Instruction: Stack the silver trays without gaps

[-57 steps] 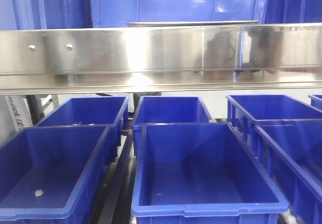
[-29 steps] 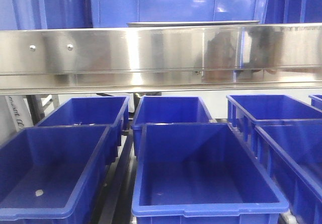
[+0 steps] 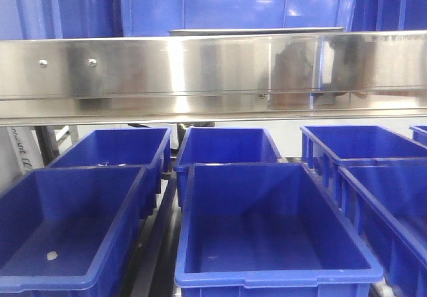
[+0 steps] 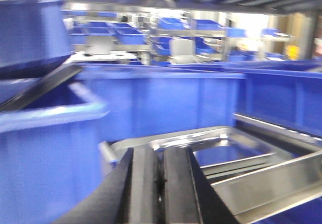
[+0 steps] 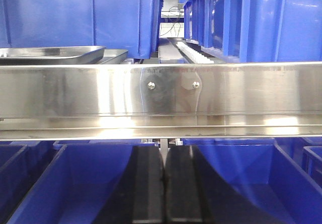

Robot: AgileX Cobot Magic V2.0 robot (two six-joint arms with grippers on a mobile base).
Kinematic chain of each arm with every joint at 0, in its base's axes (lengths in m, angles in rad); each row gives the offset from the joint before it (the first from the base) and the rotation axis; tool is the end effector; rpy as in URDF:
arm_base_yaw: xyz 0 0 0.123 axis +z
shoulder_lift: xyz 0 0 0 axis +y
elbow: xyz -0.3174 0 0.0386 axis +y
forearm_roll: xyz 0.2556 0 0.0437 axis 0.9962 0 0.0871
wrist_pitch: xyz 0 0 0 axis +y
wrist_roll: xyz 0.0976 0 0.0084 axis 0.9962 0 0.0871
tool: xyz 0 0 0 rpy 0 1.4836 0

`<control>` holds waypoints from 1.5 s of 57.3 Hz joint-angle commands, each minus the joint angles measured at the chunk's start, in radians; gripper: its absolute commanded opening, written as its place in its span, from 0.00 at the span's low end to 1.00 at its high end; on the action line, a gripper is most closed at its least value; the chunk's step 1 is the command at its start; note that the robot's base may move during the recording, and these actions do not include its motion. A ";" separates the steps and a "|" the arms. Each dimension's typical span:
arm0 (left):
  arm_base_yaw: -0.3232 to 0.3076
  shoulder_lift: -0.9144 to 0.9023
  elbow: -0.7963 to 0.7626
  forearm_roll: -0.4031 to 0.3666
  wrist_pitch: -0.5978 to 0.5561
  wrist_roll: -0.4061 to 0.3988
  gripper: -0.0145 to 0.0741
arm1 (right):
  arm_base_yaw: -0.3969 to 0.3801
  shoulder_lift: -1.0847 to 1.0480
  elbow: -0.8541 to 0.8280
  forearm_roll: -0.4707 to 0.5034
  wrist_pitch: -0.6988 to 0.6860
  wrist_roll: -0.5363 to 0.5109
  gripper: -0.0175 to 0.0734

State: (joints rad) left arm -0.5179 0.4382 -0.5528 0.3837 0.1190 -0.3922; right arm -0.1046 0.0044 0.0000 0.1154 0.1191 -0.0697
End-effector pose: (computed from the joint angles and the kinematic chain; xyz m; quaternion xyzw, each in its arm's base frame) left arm 0.0677 -0.0335 0.3741 0.1531 0.6565 -0.1785 0.7167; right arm 0.0364 -0.0025 0.2020 0.0490 0.7179 -0.0158 0.6943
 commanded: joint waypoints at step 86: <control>0.403 -0.438 0.553 -0.346 -0.151 0.309 0.14 | -0.005 -0.004 0.000 0.000 -0.015 -0.001 0.11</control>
State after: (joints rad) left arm -0.1172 0.0046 -0.0151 0.0455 0.0386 -0.0877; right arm -0.1046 0.0044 0.0000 0.1154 0.1191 -0.0697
